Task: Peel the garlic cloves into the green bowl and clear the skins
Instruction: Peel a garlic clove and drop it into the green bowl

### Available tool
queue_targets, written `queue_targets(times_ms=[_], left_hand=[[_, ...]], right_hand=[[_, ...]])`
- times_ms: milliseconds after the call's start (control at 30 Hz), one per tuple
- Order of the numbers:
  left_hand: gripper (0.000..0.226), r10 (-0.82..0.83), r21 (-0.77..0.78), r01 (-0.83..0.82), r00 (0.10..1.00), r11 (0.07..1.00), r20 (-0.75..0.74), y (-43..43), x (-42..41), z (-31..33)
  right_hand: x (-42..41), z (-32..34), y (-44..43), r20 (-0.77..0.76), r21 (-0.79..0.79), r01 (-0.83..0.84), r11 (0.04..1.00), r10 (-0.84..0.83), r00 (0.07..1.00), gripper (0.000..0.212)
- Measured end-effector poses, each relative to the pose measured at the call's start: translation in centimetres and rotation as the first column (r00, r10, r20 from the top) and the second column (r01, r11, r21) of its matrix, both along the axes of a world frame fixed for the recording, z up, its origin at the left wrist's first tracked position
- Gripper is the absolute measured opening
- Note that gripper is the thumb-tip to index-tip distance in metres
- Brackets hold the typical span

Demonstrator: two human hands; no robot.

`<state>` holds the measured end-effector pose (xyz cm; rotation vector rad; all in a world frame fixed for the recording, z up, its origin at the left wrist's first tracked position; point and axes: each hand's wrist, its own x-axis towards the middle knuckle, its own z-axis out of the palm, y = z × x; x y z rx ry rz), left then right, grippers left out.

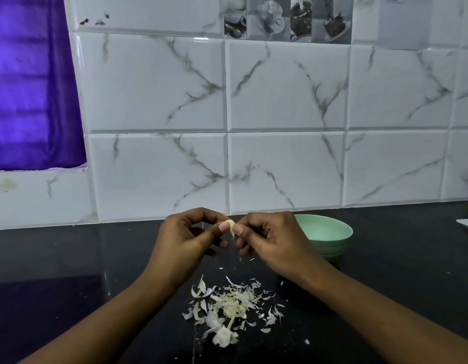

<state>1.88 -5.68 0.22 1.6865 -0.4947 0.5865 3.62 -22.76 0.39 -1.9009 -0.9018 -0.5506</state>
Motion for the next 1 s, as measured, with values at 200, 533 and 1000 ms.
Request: queue_targets(times_ms=[200, 533, 1000], left_hand=[[0.016, -0.089, -0.088, 0.082, 0.993, 0.993, -0.079, -0.2, 0.1, -0.2], [0.017, -0.184, -0.150, 0.165, 0.975, 0.975, -0.121, -0.6, 0.1, -0.5], [0.021, -0.247, -0.314, 0.149, 0.921, 0.937, -0.300, -0.2, 0.7, -0.7]], right_hand=[[-0.5, 0.3, 0.6, -0.436, 0.305, -0.131, 0.943, 0.261, 0.861, 0.024], [0.5, 0.7, -0.5, -0.532, 0.248, -0.093, 0.964, 0.216, 0.819, 0.009], [-0.1, 2.2, -1.8, -0.244, -0.182, 0.094, 0.979, -0.138, 0.960, 0.031]])
